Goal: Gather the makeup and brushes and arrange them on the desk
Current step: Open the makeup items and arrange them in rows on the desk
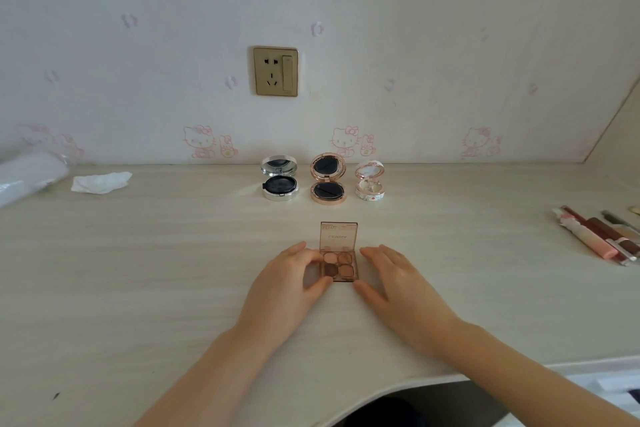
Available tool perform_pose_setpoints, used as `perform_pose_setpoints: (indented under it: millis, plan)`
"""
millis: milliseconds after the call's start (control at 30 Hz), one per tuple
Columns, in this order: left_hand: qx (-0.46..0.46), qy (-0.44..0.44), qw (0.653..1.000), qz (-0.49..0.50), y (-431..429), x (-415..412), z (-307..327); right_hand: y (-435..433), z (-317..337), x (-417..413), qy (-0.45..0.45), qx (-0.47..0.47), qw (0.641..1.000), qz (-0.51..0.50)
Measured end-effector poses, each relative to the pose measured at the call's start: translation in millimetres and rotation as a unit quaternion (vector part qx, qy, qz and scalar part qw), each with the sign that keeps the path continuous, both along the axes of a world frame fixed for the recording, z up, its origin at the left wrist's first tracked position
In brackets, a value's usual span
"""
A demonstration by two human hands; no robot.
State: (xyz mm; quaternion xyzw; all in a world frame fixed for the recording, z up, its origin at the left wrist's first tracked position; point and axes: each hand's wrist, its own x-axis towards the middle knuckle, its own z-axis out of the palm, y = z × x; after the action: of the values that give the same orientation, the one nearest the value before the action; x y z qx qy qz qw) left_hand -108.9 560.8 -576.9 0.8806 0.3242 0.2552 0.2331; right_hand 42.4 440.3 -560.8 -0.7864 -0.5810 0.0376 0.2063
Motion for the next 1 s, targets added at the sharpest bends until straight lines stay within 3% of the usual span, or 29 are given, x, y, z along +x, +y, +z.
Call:
perform_pose_setpoints:
  millis: [467,1000]
  plan:
    - [-0.042,-0.045,0.998,0.006,10,3,6,21,-3,-8,0.000,0.060,0.997,0.041]
    - [-0.041,-0.031,0.996,0.073,88,-7,4,131,0,-10,0.014,-0.016,0.999,0.035]
